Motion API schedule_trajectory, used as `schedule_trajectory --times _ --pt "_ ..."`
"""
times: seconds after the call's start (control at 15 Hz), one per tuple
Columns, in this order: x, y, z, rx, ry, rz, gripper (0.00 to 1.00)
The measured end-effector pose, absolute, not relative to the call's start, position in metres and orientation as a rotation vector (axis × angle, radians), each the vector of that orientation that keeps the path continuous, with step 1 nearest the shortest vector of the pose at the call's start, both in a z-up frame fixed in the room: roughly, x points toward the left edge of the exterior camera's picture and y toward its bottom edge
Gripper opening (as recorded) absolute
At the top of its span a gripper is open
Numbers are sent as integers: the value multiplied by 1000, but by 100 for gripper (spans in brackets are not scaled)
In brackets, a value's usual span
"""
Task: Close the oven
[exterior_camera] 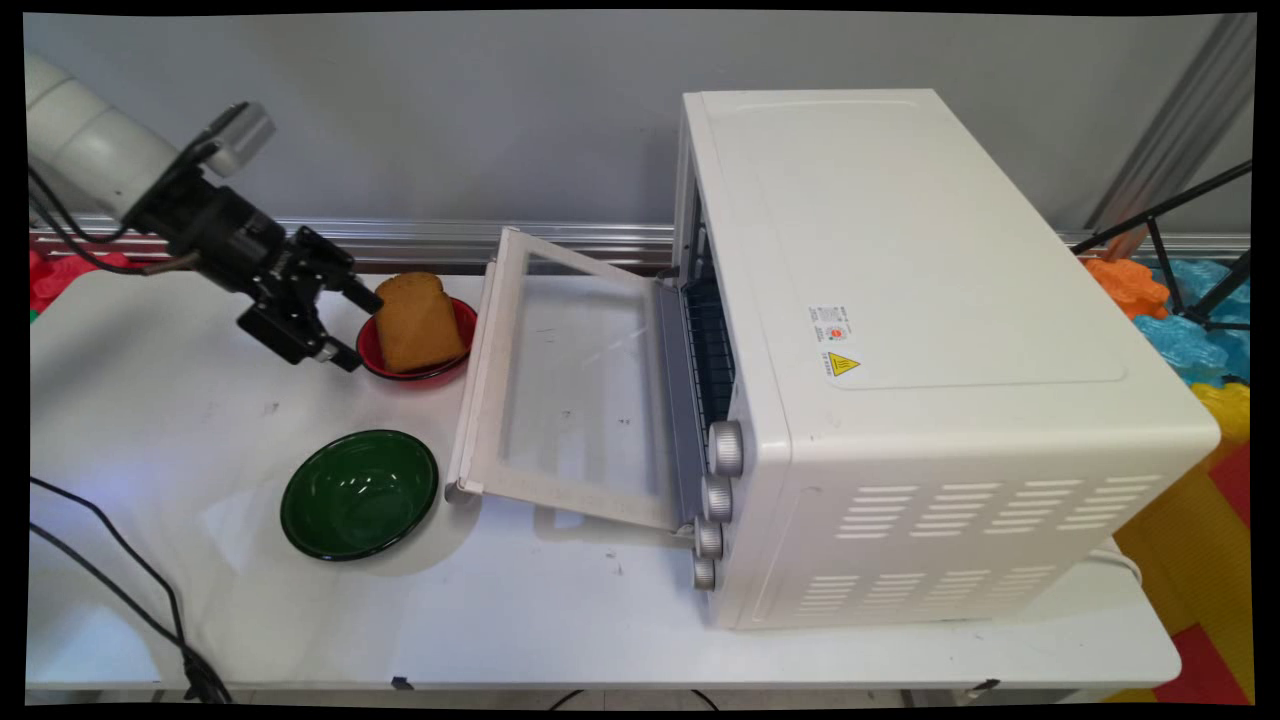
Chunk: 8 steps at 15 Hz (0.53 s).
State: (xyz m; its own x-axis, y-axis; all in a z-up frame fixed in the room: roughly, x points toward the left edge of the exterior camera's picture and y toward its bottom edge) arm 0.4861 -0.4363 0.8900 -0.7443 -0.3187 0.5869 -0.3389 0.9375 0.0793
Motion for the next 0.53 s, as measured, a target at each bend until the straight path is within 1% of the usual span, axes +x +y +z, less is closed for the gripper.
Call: schedule_trajectory --times 0.27,0.33,0.53 --pt "478 -443 882 418 -2473 58 100" --pt "476 -444 880 412 -2474 56 0" --pt "474 -447 876 395 -2483 47 0"
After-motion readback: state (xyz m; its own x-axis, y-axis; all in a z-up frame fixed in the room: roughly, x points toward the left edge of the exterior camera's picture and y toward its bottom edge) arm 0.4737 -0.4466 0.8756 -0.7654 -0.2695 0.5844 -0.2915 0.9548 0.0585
